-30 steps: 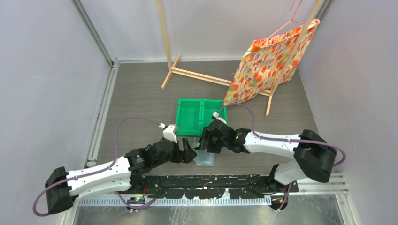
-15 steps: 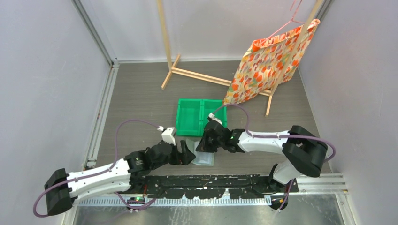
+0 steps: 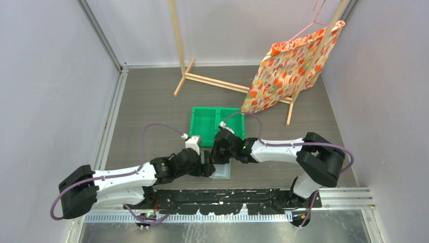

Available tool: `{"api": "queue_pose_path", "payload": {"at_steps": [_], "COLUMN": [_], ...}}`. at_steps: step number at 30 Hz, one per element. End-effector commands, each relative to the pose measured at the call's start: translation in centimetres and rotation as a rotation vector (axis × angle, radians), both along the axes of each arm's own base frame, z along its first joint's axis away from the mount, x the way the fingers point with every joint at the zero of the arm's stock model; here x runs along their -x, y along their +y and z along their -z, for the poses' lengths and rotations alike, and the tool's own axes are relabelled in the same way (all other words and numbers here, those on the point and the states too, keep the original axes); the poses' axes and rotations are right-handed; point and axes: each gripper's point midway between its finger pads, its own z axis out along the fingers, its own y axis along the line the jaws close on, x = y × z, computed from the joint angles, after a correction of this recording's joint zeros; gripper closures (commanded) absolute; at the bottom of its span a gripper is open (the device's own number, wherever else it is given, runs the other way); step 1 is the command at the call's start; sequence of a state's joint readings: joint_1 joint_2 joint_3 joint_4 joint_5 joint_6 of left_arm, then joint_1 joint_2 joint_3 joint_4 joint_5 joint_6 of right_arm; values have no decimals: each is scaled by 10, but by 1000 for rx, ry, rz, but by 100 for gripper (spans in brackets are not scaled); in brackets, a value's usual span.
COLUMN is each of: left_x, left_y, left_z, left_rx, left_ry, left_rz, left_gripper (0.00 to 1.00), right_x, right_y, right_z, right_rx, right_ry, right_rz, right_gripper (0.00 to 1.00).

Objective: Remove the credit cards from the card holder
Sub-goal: Open the card holder at the center of the board.

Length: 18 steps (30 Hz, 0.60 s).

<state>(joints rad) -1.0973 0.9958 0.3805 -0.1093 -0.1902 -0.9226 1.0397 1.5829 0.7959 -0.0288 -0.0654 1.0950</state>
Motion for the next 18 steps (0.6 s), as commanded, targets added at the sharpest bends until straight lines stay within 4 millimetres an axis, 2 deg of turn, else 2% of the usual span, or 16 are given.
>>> {"api": "queue_pose_path", "payload": {"at_steps": [1,3,6,9,11,13,15,18], "left_x": [-15,-17,-19,-19,-19,-19,-19,-18], "left_y": [-20,-20,-15,-11,-9,-6,-4,-1], "left_z": [-23,-24,-22,-21,-21,-19,-18,-15], "left_rx": [38,15,-16,-22,-20,-22,-24,-25], "left_ry": [-62,-67,-69,-69,-70,-71,-72,-67], "left_rz": [17,13,-2,-11,-19,-28,-37,-43], "left_gripper": [27,44,75,92,99,99,99,99], "right_x": [-4,-4,-6,-9,-14,-16,-18,-20], "right_y": [11,10,5,-3,-10,-15,-21,-44], "right_z": [-7,-7,-11,-20,-23,-29,-34,-34], "right_rx": [-30,-32,-19,-4,18,23,19,26], "right_ry": [-7,-7,-26,-56,-88,-106,-126,-160], "right_rz": [7,6,21,36,60,75,97,176], "right_gripper": [94,89,75,69,68,66,58,54]}}
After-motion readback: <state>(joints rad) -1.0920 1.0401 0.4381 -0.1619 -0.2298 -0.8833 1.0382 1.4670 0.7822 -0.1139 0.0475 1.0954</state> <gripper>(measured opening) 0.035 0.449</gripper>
